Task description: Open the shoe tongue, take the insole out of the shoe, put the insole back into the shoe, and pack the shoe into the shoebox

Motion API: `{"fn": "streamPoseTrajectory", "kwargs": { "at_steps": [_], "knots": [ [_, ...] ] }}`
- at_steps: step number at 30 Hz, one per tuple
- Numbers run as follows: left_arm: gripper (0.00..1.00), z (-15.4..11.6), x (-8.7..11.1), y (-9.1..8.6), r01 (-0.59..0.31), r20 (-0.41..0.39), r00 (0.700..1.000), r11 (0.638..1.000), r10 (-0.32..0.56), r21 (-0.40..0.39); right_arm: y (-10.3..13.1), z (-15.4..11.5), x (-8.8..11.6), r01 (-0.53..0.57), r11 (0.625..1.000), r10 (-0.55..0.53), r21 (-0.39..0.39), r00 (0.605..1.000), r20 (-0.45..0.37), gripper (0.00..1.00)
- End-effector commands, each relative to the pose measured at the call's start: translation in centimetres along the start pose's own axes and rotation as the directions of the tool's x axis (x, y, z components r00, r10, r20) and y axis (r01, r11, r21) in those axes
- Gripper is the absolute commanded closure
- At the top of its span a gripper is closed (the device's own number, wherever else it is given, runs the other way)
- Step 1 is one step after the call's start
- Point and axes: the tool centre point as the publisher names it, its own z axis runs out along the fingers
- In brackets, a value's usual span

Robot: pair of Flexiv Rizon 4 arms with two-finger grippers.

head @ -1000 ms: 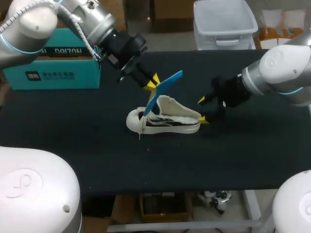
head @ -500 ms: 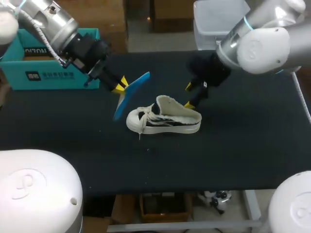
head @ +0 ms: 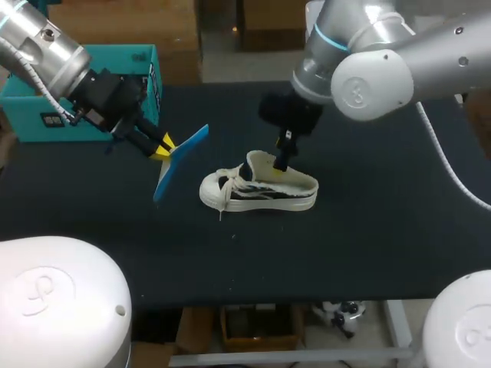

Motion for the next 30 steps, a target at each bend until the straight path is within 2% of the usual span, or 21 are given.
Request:
{"fn": "streamPoseTrajectory", "kwargs": {
  "at_steps": [1,9,10,12,13,20,30],
  "knots": [
    [1.00,0.0,0.6,0.6,0.011,0.034,0.999,1.000,-0.011,0.000,0.7,0.6,0.1,-0.006,0.987,0.005,0.158,1.000,0.008,0.00],
    [1.00,0.3,0.8,1.8,0.037,0.035,0.999,0.999,-0.036,-0.006,0.9,2.0,0.2,-0.013,0.983,0.009,0.183,1.000,0.028,0.00],
    [1.00,0.3,0.8,2.0,0.039,0.035,0.999,0.999,-0.039,-0.008,0.9,2.1,0.2,-0.015,0.983,0.010,0.185,1.000,0.029,0.40],
    [1.00,0.3,0.8,2.1,0.043,0.034,0.999,0.999,-0.043,-0.011,0.8,2.4,0.1,-0.026,0.979,0.019,0.200,0.999,0.034,0.83],
    [1.00,0.4,0.8,2.3,0.045,0.035,0.998,0.999,-0.045,-0.012,0.7,2.6,0.1,-0.029,0.978,0.023,0.205,0.999,0.033,1.00],
    [1.00,0.3,1.0,2.7,0.050,0.041,0.998,0.999,-0.049,-0.020,0.5,3.4,-0.1,-0.049,0.976,0.040,0.214,0.998,0.045,1.00],
    [1.00,0.3,0.3,3.0,0.039,0.026,0.999,0.999,-0.038,-0.028,1.2,2.7,0.1,-0.081,0.967,0.064,0.242,0.995,0.080,1.00]
  ]
}}
